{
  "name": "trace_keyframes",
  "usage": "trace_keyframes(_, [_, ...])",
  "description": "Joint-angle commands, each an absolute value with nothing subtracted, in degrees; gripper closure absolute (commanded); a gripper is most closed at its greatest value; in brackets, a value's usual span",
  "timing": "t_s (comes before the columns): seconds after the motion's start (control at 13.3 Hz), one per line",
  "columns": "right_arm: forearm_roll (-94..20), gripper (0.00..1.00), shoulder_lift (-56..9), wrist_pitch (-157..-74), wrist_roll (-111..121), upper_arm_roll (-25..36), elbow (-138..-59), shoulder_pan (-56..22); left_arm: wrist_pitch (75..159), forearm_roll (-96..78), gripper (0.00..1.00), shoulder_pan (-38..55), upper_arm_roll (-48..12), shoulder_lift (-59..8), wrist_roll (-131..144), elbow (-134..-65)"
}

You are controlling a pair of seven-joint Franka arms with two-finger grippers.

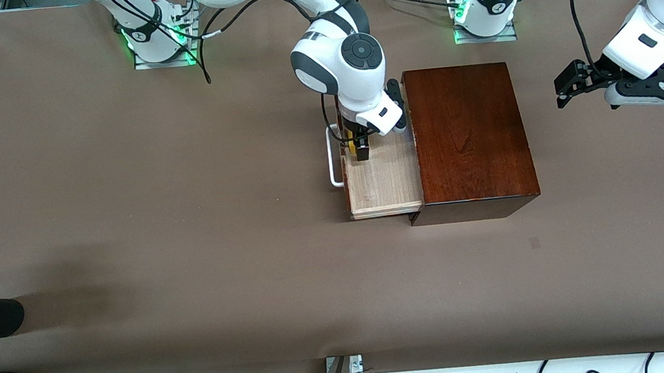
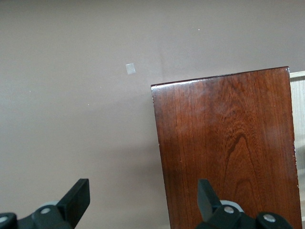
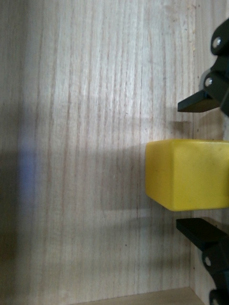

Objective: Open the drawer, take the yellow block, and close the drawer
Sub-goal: 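Lower the right gripper into the drawer and grasp the yellow cube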

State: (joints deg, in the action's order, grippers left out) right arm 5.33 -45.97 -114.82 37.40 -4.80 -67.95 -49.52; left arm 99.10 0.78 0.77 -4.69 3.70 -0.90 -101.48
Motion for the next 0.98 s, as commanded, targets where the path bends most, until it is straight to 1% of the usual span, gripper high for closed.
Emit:
trace_keyframes(0.0, [6.5,0.27,-46.7,-115.1,38.1,-4.4,-66.8,-50.0,99.0,1.8,0.0,1.0,-5.4,2.8,-1.6,-99.8])
trace_keyframes(0.15, [6.5,0.61,-46.7,-115.2,38.2,-4.4,-66.8,-50.0,99.0,1.8,0.0,1.0,-5.4,2.8,-1.7,-99.8])
trace_keyframes(0.23, [6.5,0.77,-46.6,-115.6,38.2,-4.4,-66.7,-50.0,99.0,1.8,0.0,1.0,-5.4,2.9,-1.7,-99.8])
trace_keyframes(0.38, [6.5,1.0,-46.4,-115.6,38.1,-4.3,-66.3,-50.0,98.5,1.8,0.0,1.0,-5.4,2.9,-2.0,-98.9])
trace_keyframes(0.53, [6.5,1.0,-45.6,-114.7,37.9,-4.0,-66.0,-50.0,96.5,1.8,0.0,1.2,-5.7,2.6,-2.2,-98.0])
trace_keyframes(0.6, [6.5,1.0,-44.2,-113.8,38.0,-4.0,-65.9,-50.0,95.7,1.8,0.0,1.1,-6.0,2.7,-2.5,-97.7])
trace_keyframes(0.75, [6.3,1.0,-41.8,-110.1,38.1,-3.9,-64.2,-49.6,94.0,1.8,0.0,1.2,-6.6,2.2,-2.5,-96.1])
trace_keyframes(0.9, [6.2,1.0,-39.4,-104.4,37.5,-3.4,-61.3,-48.7,94.0,1.1,0.0,1.1,-6.6,1.6,-2.7,-95.9])
